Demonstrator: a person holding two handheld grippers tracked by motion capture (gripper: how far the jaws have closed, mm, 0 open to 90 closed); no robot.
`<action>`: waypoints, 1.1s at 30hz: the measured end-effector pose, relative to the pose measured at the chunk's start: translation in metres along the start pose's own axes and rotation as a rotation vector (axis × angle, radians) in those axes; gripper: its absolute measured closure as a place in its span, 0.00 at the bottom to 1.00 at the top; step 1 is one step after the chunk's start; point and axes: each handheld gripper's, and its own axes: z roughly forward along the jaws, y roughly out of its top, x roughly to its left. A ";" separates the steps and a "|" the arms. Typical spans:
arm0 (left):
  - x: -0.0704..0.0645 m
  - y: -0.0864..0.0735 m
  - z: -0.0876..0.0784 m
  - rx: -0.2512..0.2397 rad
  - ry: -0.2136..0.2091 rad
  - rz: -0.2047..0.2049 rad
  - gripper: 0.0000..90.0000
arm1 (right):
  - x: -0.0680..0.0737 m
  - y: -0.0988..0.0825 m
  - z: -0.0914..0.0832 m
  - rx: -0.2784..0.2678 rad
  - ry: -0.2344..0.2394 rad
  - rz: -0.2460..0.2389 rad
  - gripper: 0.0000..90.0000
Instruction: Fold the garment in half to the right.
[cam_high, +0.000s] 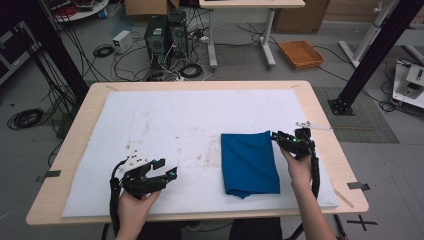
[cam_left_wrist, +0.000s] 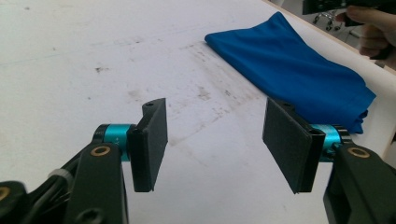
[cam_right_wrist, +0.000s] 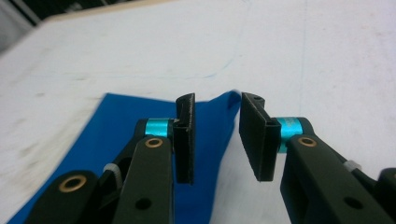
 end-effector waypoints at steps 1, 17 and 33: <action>0.002 -0.001 0.000 0.000 0.003 0.000 0.45 | -0.002 0.003 0.007 0.005 -0.020 0.003 0.74; 0.011 -0.002 0.005 0.005 0.001 -0.006 0.45 | -0.013 0.006 0.041 0.051 -0.091 -0.070 0.91; 0.036 0.034 -0.011 -0.096 0.133 0.138 0.41 | -0.006 -0.003 -0.048 -0.060 0.056 -0.114 0.39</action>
